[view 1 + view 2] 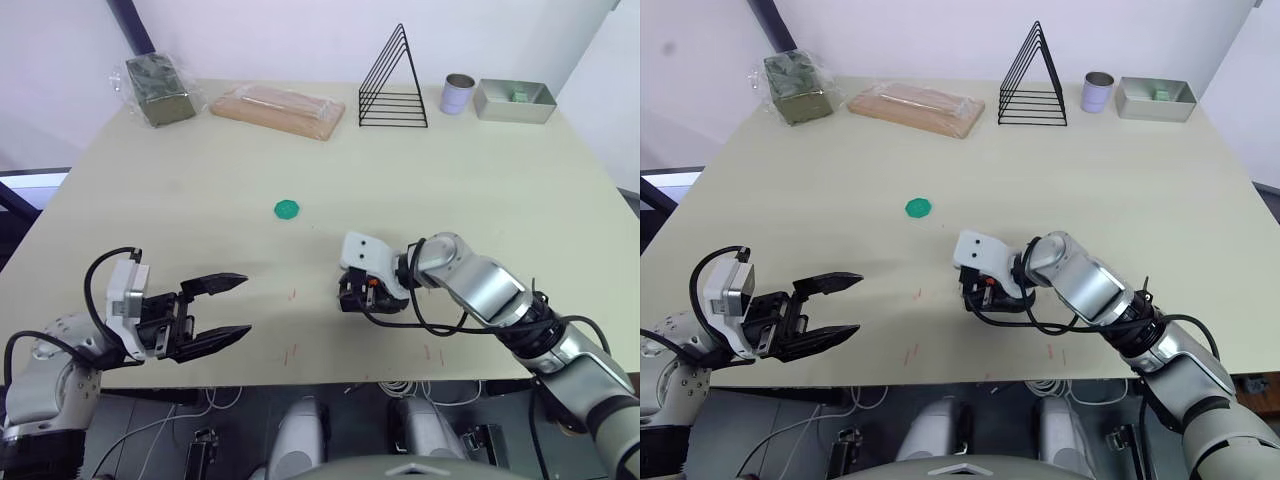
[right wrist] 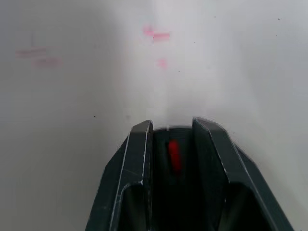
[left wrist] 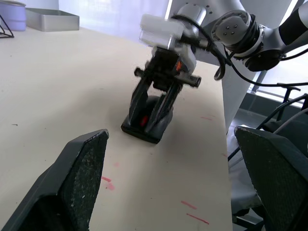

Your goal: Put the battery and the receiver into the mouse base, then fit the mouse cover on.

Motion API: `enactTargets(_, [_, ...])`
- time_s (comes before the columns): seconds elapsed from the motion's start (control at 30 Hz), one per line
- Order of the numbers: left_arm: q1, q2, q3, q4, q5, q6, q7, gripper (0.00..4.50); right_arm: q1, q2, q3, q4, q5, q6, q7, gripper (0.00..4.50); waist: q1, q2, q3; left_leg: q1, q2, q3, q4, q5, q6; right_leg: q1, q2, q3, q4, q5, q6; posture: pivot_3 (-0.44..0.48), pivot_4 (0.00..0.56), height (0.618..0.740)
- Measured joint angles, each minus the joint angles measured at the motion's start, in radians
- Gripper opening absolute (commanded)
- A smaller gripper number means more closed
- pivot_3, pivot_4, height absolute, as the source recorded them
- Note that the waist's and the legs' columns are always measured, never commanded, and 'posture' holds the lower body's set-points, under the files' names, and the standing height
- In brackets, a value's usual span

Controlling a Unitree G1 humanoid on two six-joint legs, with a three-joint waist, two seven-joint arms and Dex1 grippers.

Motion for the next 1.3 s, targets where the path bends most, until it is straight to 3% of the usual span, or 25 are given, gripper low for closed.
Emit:
enactTargets(0.37, [0.015,-0.001,0.0,-0.004,0.0,0.002,0.016,4.5,0.009,0.021,0.001,0.046,-0.015,-0.048,0.001,1.35,0.002,-0.001,-0.001,0.0,0.0,0.0,0.0,0.0,0.0,0.0,0.0,0.0,0.0,0.0,-0.001,0.0,0.15,0.74])
enactTargets(0.53, [0.03,-0.003,0.0,-0.023,-0.001,0.002,0.019,4.5,0.049,0.025,-0.155,-0.015,0.084,-0.022,0.002,1.35,0.001,-0.001,0.0,-0.001,0.0,-0.003,0.0,0.0,0.0,0.0,0.0,0.001,0.0,0.0,0.001,0.0,0.15,0.74])
enactTargets(0.63, [0.032,-0.005,0.0,-0.029,-0.001,0.002,0.019,4.5,0.049,0.012,-0.361,-0.22,0.245,0.098,0.007,1.35,0.002,0.0,0.0,-0.001,0.0,-0.006,-0.002,0.0,0.0,0.0,0.0,0.0,0.0,0.001,0.001,0.0,0.15,0.74])
enactTargets(0.7, [0.032,-0.007,-0.001,-0.029,-0.001,0.002,0.018,4.5,0.061,-0.009,-0.43,-0.298,0.3,0.128,0.008,1.35,0.002,0.0,0.0,0.0,0.0,-0.006,-0.003,0.0,0.0,0.0,0.0,-0.002,-0.001,0.0,0.001,0.0,0.15,0.74])
enactTargets(0.77, [0.029,-0.009,-0.002,-0.029,-0.001,0.002,0.018,4.5,0.171,-0.058,-0.477,-0.387,0.325,0.107,-0.008,1.35,0.006,-0.002,-0.001,-0.001,0.0,-0.005,-0.003,0.0,0.0,0.0,0.0,-0.004,-0.002,0.0,0.0,0.0,0.15,0.74])
enactTargets(0.9, [0.024,-0.013,-0.004,-0.026,0.0,0.003,0.018,4.5,0.316,-0.077,-0.496,-0.404,0.317,0.075,-0.051,1.35,0.003,-0.004,-0.002,-0.001,0.0,-0.005,-0.003,0.0,0.0,0.001,-0.001,-0.001,-0.002,-0.001,-0.001,0.0,0.15,0.74])
enactTargets(0.97, [0.006,-0.014,-0.008,-0.025,0.0,0.003,0.018,4.5,0.427,-0.03,-0.542,-0.401,0.319,-0.025,-0.08,1.35,-0.003,-0.004,-0.002,0.001,0.0,-0.004,-0.003,0.0,0.0,0.0,0.0,0.001,-0.001,-0.002,-0.003,0.0,0.15,0.74])
enactTargets(1.03, [-0.004,-0.016,-0.012,-0.021,0.0,0.003,0.017,4.5,0.569,0.089,-0.594,-0.341,0.311,-0.125,-0.167,1.35,-0.001,-0.006,-0.003,0.002,0.001,-0.003,-0.003,0.0,-0.001,0.001,0.002,-0.002,0.001,-0.003,-0.004,0.0,0.15,0.74])
enactTargets(1.13, [-0.013,-0.02,-0.015,-0.01,0.001,0.004,0.016,4.5,0.71,0.137,-0.581,-0.26,0.274,-0.284,-0.191,1.35,0.002,-0.005,-0.003,0.001,0.001,-0.003,-0.003,0.001,-0.002,0.001,0.002,-0.001,0.0,-0.003,-0.004,0.0,0.15,0.74])
enactTargets(1.3, [-0.034,-0.019,-0.016,0.001,0.004,0.005,0.013,4.5,0.741,0.193,-0.536,-0.206,0.231,-0.454,-0.213,1.35,-0.003,-0.002,-0.001,0.003,0.001,-0.004,-0.003,0.001,-0.002,0.0,0.002,0.002,0.001,-0.003,-0.004,0.0,0.15,0.74])
